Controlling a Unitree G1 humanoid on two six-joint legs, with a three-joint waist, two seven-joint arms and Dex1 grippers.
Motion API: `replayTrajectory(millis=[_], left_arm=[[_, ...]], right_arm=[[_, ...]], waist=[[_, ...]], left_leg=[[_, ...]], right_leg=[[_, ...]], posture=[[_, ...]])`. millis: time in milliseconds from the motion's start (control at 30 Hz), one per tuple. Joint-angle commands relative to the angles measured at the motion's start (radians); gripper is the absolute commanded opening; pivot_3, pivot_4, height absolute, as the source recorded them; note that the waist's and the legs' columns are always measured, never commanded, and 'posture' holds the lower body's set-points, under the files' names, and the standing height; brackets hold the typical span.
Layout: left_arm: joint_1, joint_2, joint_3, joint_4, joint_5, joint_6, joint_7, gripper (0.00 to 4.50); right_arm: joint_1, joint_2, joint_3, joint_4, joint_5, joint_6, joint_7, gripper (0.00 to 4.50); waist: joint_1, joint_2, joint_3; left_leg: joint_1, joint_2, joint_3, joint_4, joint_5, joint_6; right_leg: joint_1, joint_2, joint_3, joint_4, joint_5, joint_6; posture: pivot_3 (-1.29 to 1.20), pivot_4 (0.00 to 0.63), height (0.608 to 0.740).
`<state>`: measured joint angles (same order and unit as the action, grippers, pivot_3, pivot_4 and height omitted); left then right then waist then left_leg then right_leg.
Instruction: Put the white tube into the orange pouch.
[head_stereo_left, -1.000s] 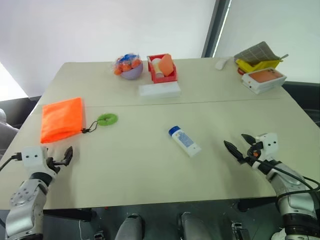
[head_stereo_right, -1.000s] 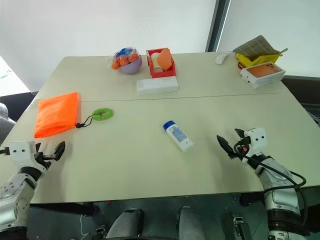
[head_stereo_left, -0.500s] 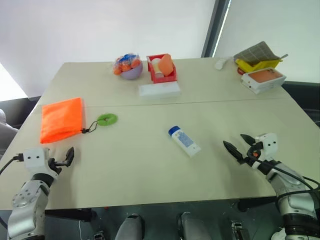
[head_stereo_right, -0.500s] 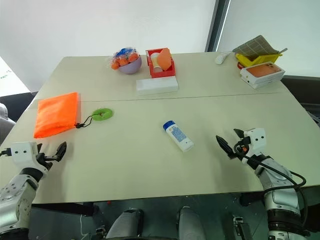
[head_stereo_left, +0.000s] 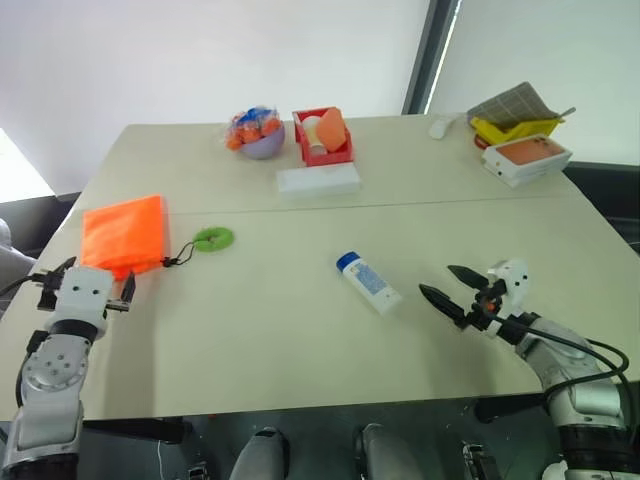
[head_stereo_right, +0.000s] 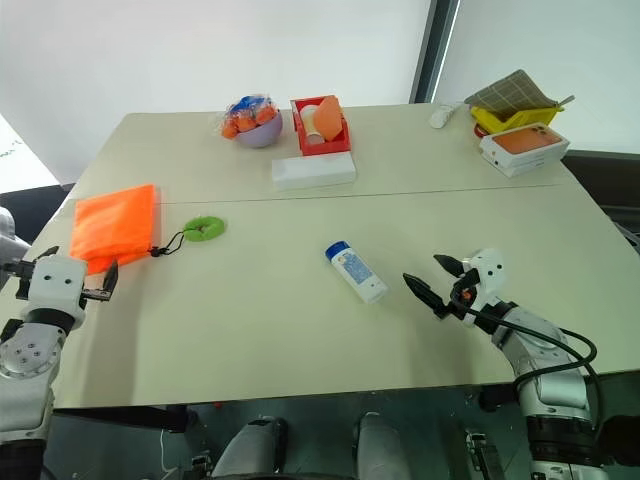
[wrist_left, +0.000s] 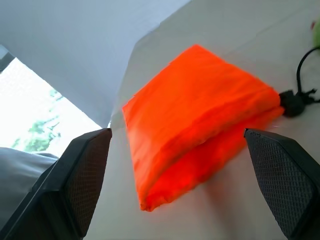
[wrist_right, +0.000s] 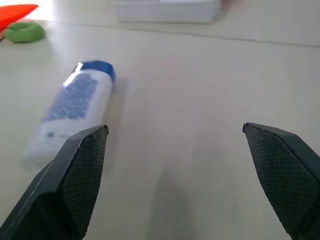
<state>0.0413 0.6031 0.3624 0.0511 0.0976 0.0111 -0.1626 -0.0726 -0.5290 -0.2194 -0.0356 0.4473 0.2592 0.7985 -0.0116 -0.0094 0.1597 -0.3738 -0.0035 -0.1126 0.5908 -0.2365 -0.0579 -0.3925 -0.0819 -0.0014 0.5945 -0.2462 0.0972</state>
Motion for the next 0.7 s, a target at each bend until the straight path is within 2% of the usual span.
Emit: replayTrajectory(millis=[33,333,567,700], left_arm=[[-0.044,0.057,-0.024,0.055,0.074,-0.033,0.033,4.50],[-0.213,0.127,-0.089,0.303,0.121,-0.037,0.039,4.50],[-0.278,0.179,-0.122,0.487,0.121,-0.087,0.046,4.50],[-0.273,0.185,-0.122,0.514,0.091,-0.143,0.021,4.50]], right_arm=[[-0.008,0.010,0.014,-0.109,0.027,0.017,-0.014,4.47],[-0.011,0.041,0.039,-0.147,0.015,0.003,-0.045,4.47],[-0.016,0.054,0.050,-0.141,0.005,-0.015,-0.056,4.47],[-0.018,0.056,0.057,-0.152,0.006,-0.010,-0.059,4.47]], waist=[[0.001,0.000,0.000],[0.001,0.000,0.000],[-0.002,-0.001,0.000],[0.000,-0.001,0.000]], left_leg=[[0.000,0.000,0.000,0.000,0.000,0.000],[0.000,0.000,0.000,0.000,0.000,0.000],[0.000,0.000,0.000,-0.002,0.000,0.000],[0.000,0.000,0.000,-0.002,0.000,0.000]], right_leg=[[0.000,0.000,0.000,0.000,0.000,0.000],[0.000,0.000,0.000,0.000,0.000,0.000],[-0.001,0.001,0.000,0.001,0.000,0.001],[-0.001,0.000,0.000,0.001,0.000,0.001]], posture=[[0.00,0.150,0.740],[0.00,0.150,0.740],[0.00,0.150,0.740],[0.00,0.150,0.740]])
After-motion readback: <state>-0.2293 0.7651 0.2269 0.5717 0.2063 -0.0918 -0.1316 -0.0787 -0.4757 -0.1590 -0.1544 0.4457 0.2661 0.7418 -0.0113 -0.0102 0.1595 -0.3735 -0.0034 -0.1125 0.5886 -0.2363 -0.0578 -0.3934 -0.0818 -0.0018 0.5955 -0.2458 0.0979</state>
